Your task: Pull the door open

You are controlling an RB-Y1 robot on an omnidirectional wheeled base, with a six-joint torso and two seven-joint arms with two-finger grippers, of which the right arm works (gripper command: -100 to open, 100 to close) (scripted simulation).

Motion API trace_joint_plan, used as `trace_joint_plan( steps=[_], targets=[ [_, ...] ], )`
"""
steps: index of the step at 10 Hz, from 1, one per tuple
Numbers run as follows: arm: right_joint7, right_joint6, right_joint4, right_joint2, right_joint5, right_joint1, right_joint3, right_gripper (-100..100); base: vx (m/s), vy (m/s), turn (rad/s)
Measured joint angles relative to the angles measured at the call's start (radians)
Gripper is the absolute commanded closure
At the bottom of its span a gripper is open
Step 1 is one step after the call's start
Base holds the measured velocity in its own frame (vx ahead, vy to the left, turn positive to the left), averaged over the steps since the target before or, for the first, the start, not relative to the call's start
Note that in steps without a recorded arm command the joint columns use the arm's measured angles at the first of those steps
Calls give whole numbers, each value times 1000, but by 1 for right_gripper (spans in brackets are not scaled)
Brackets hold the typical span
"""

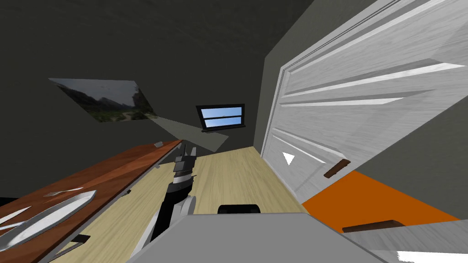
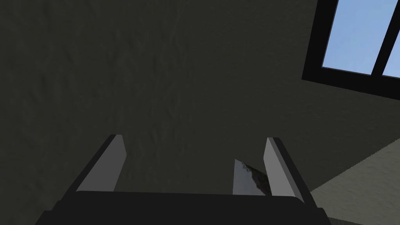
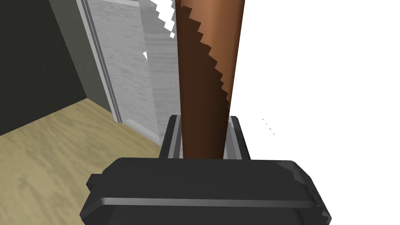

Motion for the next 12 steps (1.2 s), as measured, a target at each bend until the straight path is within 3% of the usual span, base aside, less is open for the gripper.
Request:
trace_joint_plan(
  steps=[2,5,7,8,9,10,12],
  targets=[
    [-13,-13,-33,21,23,6,13,100,-174,62,26],
    [-14,-30,-24,19,37,9,21,100,-112,24,23],
    [-7,-55,-5,9,50,4,30,100,-185,48,34],
    [-13,-60,-29,20,59,9,36,100,-196,56,20],
    [-15,-69,-30,21,70,10,42,100,-203,45,31],
    [-7,-89,-4,9,79,10,48,100,-204,53,26],
    [-8,-106,-14,18,96,16,58,100,-144,28,13]
  ],
)
